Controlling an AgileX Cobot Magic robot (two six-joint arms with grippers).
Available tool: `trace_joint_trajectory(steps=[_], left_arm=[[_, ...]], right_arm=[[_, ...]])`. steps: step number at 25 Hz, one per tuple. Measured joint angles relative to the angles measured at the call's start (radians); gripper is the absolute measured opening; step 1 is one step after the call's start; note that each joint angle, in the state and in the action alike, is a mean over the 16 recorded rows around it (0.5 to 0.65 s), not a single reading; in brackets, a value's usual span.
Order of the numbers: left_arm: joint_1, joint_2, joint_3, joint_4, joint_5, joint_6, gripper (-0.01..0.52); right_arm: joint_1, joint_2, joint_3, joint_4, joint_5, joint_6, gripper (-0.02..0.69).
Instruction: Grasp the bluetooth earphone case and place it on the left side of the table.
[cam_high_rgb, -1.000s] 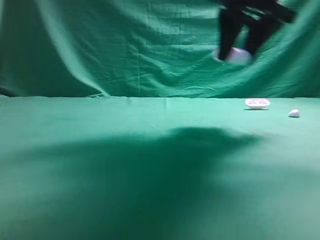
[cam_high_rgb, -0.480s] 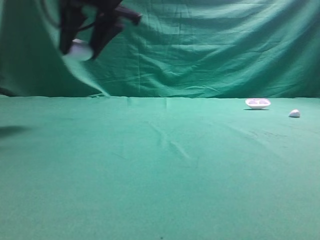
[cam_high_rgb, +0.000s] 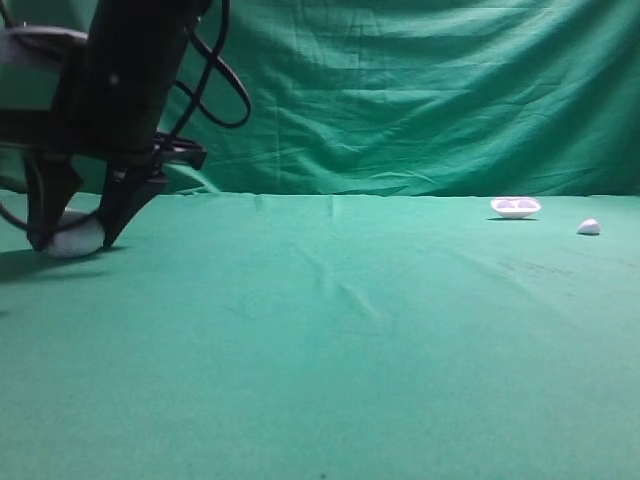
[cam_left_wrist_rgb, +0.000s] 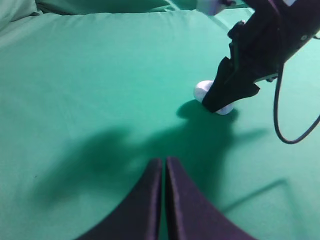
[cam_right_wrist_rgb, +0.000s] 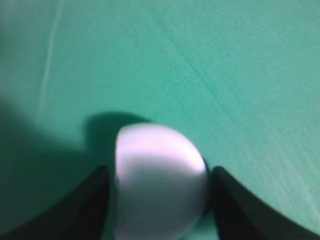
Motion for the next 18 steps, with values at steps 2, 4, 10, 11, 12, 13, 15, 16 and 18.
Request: trace_joint_trajectory(steps=[2, 4, 10, 11, 12, 13, 15, 16, 18], left_arm=[[0.0, 0.0, 0.0, 0.0, 0.0, 0.0, 0.0], [0.0, 0.0, 0.0, 0.0, 0.0, 0.0, 0.0], [0.0, 0.0, 0.0, 0.0, 0.0, 0.0, 0.0], [0.0, 0.0, 0.0, 0.0, 0.0, 0.0, 0.0], [0.0, 0.0, 0.0, 0.0, 0.0, 0.0, 0.0], [0.0, 0.0, 0.0, 0.0, 0.0, 0.0, 0.0], [0.0, 0.0, 0.0, 0.0, 0.0, 0.0, 0.0], [0.0, 0.0, 0.0, 0.0, 0.0, 0.0, 0.0], [0.0, 0.0, 0.0, 0.0, 0.0, 0.0, 0.0]], right_arm=[[0.0, -0.02, -0.016, -0.002, 0.021, 0.0, 0.527], [0.0, -0.048, -0.034, -0.006, 0.052, 0.001, 0.52], [-0.003, -0.167, -0.088, -0.031, 0.177, 0.033, 0.346], [-0.005, -0.191, -0.096, -0.038, 0.198, 0.045, 0.305], [-0.007, -0.216, -0.103, -0.044, 0.219, 0.058, 0.264], [-0.01, -0.243, -0.108, -0.05, 0.239, 0.071, 0.224], [-0.018, -0.297, -0.112, -0.063, 0.276, 0.1, 0.144], [-0.022, -0.325, -0.11, -0.069, 0.291, 0.115, 0.108], [-0.033, -0.385, -0.094, -0.08, 0.315, 0.145, 0.051]])
